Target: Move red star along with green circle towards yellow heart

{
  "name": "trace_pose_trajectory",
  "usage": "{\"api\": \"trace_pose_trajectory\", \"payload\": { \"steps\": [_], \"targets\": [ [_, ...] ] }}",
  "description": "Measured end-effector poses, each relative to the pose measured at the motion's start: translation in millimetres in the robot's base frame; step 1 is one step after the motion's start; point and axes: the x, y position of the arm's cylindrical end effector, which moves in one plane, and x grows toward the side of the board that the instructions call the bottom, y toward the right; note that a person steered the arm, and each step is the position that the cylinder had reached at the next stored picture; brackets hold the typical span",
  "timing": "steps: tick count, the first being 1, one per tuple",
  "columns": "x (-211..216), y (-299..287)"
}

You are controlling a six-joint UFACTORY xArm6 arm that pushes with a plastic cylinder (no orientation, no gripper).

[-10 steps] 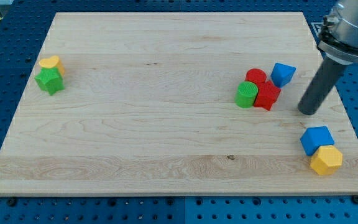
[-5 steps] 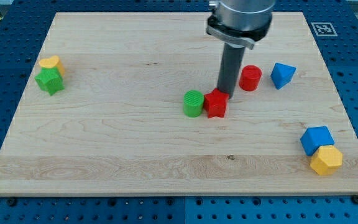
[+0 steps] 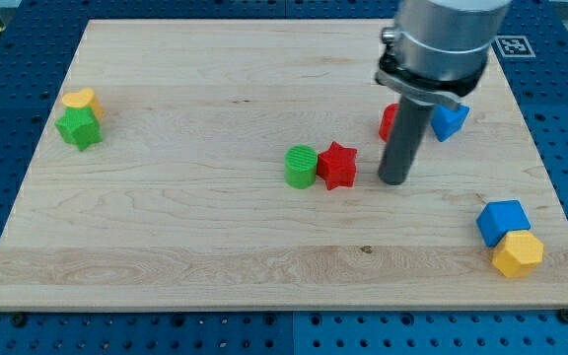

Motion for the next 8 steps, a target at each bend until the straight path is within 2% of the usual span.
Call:
{"api": "trace_pose_trajectory", "payload": {
  "steps": [7, 8],
  "targets": [
    [0.0, -171.8],
    [0.0, -178.8]
  ]
}}
